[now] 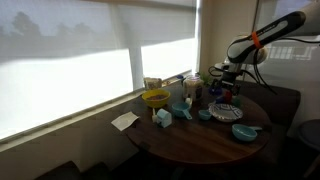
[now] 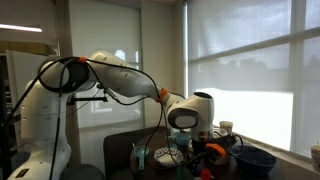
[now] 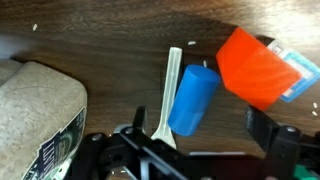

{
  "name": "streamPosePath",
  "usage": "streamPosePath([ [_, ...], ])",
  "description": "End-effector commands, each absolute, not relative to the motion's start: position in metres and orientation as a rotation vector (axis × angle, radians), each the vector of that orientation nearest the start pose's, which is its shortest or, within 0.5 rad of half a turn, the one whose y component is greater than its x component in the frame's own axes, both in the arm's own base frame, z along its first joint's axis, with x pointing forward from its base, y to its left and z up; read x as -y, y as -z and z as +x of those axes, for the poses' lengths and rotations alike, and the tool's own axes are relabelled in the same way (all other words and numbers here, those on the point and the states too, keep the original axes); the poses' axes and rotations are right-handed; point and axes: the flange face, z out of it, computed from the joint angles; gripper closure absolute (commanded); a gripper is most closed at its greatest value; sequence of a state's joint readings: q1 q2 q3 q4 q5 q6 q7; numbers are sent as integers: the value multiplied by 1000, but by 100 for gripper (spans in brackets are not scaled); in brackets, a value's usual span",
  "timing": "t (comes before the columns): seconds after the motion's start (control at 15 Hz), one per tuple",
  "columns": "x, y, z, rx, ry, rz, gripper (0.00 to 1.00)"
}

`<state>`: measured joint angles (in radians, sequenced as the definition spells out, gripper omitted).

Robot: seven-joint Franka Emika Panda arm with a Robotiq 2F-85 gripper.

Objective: Put the green and blue block in an upright position

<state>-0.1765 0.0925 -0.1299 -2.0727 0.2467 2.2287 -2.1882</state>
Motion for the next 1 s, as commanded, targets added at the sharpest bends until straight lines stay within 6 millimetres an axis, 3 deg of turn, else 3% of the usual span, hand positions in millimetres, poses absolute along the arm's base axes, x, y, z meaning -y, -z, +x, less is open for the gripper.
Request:
streamPosePath([
  [0.0, 154, -397, 553, -2396, -298, 1980, 0],
  [0.53, 113, -401, 560, -2464, -183, 1802, 0],
  [0.93, 112, -400, 566, -2475, -187, 1782, 0],
])
